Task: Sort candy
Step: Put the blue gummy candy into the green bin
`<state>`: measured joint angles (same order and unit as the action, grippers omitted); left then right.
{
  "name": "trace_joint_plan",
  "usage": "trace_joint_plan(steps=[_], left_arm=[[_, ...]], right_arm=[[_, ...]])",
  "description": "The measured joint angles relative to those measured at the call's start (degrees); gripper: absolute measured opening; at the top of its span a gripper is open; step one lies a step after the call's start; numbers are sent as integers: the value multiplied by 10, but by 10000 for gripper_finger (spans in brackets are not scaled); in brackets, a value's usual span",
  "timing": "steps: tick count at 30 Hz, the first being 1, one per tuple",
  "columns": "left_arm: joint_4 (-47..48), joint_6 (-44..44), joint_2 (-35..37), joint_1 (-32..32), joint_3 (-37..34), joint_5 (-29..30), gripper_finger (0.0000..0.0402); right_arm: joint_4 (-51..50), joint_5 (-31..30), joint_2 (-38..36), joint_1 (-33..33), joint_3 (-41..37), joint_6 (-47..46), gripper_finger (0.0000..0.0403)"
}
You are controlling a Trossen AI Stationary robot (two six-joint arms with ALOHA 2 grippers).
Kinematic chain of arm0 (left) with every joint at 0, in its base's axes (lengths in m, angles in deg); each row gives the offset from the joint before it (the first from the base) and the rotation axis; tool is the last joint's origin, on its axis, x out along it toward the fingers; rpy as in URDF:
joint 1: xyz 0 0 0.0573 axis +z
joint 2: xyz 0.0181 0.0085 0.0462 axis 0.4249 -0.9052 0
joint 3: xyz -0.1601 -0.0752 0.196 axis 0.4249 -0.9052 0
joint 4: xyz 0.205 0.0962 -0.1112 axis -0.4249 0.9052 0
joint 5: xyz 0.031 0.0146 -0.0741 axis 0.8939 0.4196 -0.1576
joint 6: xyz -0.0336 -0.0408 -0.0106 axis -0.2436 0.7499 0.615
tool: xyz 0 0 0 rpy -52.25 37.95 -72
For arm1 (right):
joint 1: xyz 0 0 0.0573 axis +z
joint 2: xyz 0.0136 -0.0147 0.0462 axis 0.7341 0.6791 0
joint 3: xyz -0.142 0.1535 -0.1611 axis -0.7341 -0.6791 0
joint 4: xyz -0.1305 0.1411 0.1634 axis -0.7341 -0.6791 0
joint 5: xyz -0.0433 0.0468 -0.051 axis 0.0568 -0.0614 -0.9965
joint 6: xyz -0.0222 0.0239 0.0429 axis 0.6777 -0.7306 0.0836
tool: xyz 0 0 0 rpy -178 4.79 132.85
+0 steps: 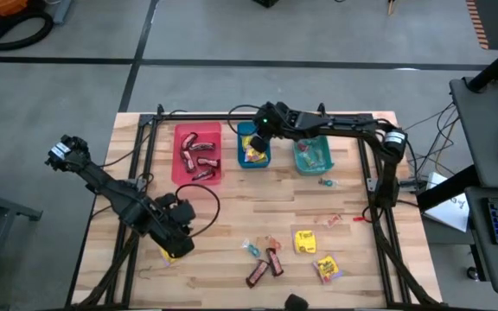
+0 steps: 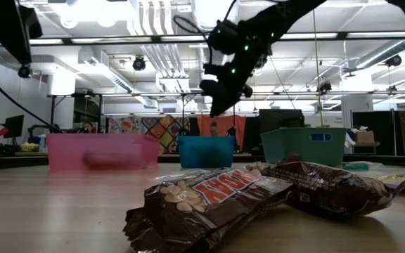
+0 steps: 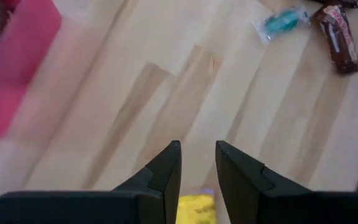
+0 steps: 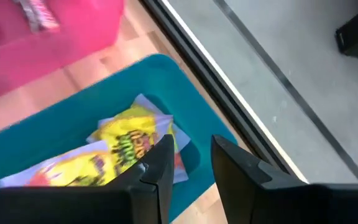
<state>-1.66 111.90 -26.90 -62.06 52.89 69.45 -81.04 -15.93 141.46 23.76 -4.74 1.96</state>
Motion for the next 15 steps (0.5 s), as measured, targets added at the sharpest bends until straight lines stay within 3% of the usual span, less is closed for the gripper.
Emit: trace_joint_plan(steps=[6, 11, 15], left_arm=[[0, 38, 0, -13, 0, -20, 86], [-10, 38, -2, -14, 0, -9, 91], [-57, -30, -18, -14, 0, 18, 97]], right_arm=[[-83, 17, -60, 31, 0, 16, 99], [-191, 124, -110, 71, 0, 10, 98], [-282, 174, -136, 117, 0, -23, 91]])
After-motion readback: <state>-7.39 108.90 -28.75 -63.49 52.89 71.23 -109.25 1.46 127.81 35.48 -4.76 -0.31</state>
